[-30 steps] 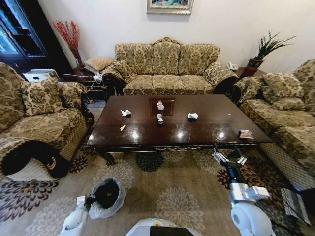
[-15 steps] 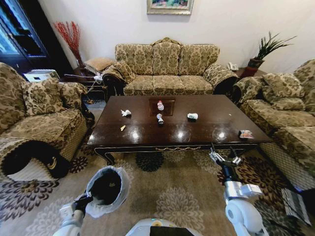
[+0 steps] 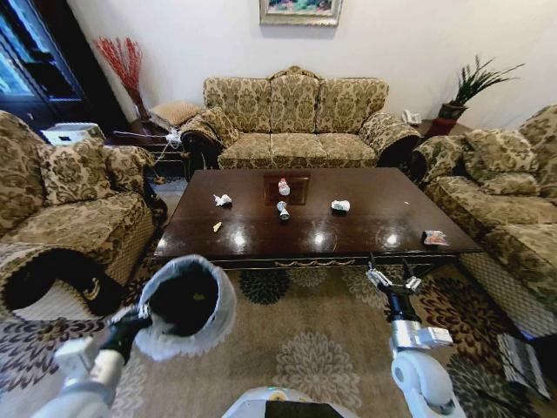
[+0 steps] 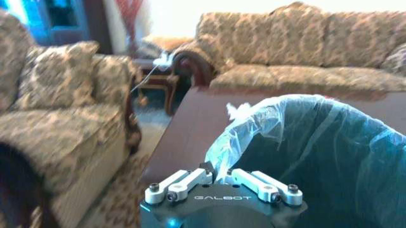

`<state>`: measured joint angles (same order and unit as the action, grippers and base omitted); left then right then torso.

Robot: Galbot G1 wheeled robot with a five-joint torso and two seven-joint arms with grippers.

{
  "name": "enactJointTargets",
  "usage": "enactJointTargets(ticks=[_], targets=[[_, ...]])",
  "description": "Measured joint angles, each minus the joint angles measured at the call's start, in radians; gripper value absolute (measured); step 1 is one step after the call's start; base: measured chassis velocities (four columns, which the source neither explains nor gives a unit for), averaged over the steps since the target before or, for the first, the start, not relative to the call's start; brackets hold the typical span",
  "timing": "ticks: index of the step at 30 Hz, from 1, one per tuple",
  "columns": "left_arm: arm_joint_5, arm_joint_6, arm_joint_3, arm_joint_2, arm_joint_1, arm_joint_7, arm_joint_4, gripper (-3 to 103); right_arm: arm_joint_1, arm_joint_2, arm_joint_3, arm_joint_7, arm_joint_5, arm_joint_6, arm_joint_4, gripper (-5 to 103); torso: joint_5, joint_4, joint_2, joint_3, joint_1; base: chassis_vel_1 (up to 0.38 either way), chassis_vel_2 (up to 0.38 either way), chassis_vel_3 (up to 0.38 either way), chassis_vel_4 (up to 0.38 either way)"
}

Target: Move to the front of the table and place the trash on the table into the trash bin.

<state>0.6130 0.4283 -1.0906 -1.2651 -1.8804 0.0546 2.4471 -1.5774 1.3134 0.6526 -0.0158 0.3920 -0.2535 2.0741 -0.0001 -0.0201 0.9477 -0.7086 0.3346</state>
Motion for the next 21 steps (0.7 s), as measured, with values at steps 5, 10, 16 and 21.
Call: enactJointTargets(ticks=[5, 10, 16, 21], targets=[[0.064, 0.013, -0.042, 0.157, 0.081, 0.007, -0.098, 4, 0.019, -0.009, 0.002, 0.023, -0.030, 0.009, 0.000, 100, -0.0005, -0.0002, 0.000, 0.000, 0.000, 0.000, 0.000, 0.000, 0.000], [0.136, 0.027, -0.068, 0.259, 0.150, 0.017, -0.164, 4, 0.030, -0.015, -0.007, 0.023, -0.052, 0.024, 0.005, 100, -0.0003, -0.0001, 0.000, 0.000, 0.000, 0.000, 0.000, 0.000, 0.000], [0.194, 0.050, -0.060, 0.306, 0.218, 0.040, -0.188, 4, 0.053, -0.014, -0.020, 0.022, -0.065, 0.037, -0.001, 100, 0.0001, -0.0001, 0.000, 0.000, 0.000, 0.020, 0.015, -0.019, -0.017], [0.232, 0.056, -0.054, 0.326, 0.246, 0.045, -0.190, 4, 0.069, -0.016, -0.036, 0.020, -0.078, 0.052, -0.003, 100, 0.0003, 0.0000, 0.000, 0.000, 0.000, 0.130, 0.100, -0.130, -0.121]])
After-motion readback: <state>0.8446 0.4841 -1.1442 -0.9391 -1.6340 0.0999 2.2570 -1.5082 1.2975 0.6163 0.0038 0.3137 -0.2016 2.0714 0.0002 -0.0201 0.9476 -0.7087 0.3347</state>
